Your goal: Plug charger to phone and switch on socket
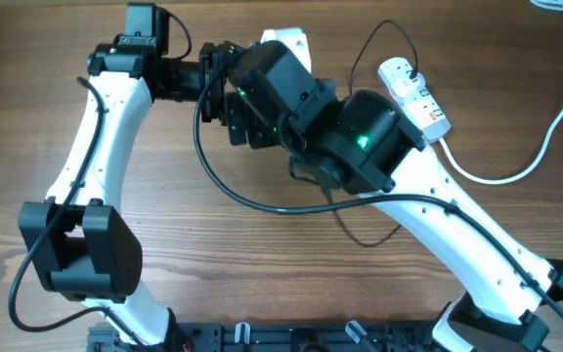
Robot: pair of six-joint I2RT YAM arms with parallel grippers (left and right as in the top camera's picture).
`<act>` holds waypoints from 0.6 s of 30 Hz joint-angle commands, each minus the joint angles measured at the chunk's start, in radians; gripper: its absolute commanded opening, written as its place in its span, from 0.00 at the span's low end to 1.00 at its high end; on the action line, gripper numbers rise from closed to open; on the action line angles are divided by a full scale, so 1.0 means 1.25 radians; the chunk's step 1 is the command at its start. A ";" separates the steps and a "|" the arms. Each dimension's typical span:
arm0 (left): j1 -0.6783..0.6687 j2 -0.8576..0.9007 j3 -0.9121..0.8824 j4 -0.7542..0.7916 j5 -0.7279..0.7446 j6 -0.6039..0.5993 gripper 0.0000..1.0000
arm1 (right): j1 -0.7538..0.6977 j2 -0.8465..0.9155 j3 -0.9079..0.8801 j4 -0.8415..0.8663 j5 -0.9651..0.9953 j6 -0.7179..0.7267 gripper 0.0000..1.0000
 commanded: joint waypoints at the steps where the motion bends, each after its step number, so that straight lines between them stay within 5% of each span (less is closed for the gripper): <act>1: -0.002 -0.024 0.006 0.000 0.025 -0.002 0.65 | 0.003 -0.005 0.028 0.031 0.102 0.012 0.94; 7: -0.002 -0.024 0.006 0.001 0.019 -0.002 0.65 | 0.004 0.012 0.022 0.009 0.120 0.049 0.74; 18: -0.002 -0.024 0.006 0.001 0.003 -0.020 0.65 | 0.007 0.041 0.021 -0.022 0.022 0.069 0.66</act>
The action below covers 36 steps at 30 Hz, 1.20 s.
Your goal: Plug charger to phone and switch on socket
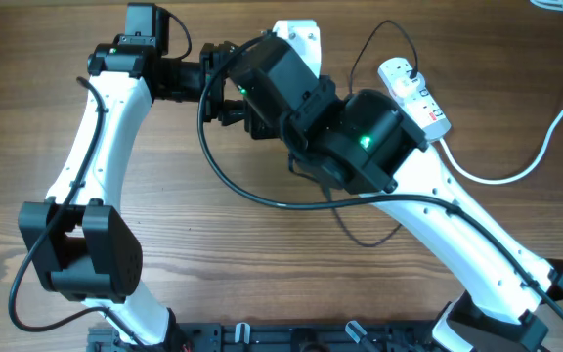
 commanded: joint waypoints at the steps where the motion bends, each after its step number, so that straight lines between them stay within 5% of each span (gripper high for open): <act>1: -0.002 -0.024 0.006 0.001 0.018 -0.010 0.65 | 0.007 0.043 0.012 -0.011 -0.014 0.011 0.66; 36: -0.002 -0.024 0.006 0.001 -0.005 -0.007 0.65 | 0.007 0.069 0.012 0.015 0.007 -0.008 0.31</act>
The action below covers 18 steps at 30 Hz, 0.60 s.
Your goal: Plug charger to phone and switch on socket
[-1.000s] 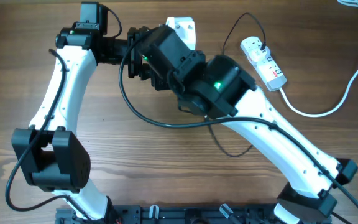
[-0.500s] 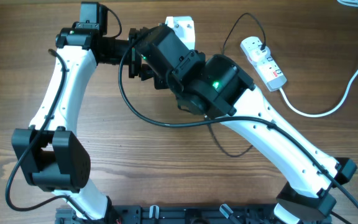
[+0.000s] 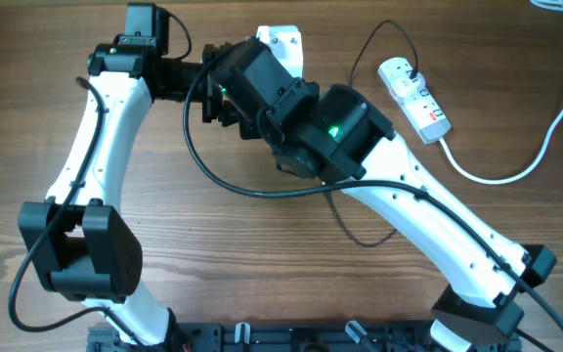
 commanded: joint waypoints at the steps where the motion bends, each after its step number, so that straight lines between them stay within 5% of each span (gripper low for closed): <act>1: -0.002 -0.024 0.006 0.001 0.040 0.001 0.65 | 0.004 0.016 0.012 0.006 -0.001 0.000 0.29; 5: -0.002 -0.024 0.006 0.001 0.040 0.001 0.65 | 0.004 0.016 0.012 0.008 0.002 0.002 0.06; 11: -0.002 -0.024 0.006 0.001 0.040 0.001 0.70 | 0.004 0.016 0.012 0.005 0.021 0.083 0.05; 18: 0.019 -0.024 0.006 0.058 0.040 0.001 0.97 | 0.000 -0.014 0.012 -0.034 0.206 0.547 0.05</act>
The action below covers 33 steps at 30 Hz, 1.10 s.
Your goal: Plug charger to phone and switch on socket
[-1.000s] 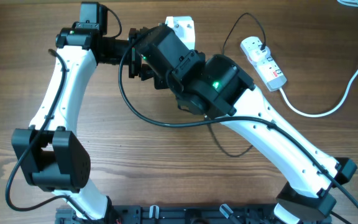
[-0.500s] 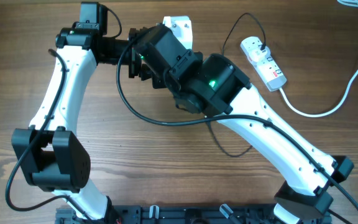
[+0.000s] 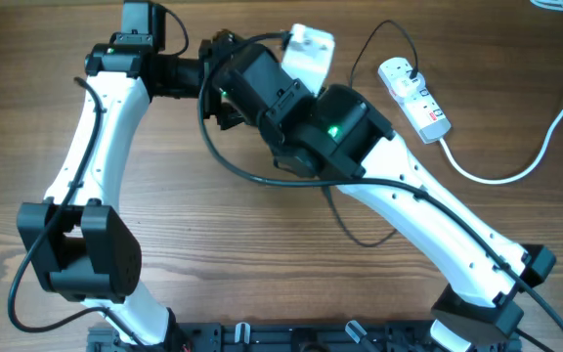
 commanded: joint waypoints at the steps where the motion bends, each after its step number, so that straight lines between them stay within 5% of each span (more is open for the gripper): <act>1: 0.010 -0.023 0.005 0.008 0.022 0.006 0.99 | -0.001 -0.020 0.013 0.004 0.082 0.339 0.04; 5: 0.010 -0.023 0.005 0.008 0.022 0.002 0.98 | -0.001 -0.038 0.013 0.007 0.057 0.678 0.04; 8: 0.010 -0.023 0.005 0.008 0.023 -0.025 0.80 | -0.001 -0.039 0.013 0.010 0.021 0.836 0.04; 13: 0.010 -0.023 0.005 0.008 0.023 -0.039 0.54 | -0.001 -0.039 0.013 0.089 -0.085 0.843 0.05; 33: 0.010 -0.023 0.005 0.008 0.067 -0.039 0.33 | -0.001 -0.039 0.013 0.083 -0.120 0.843 0.05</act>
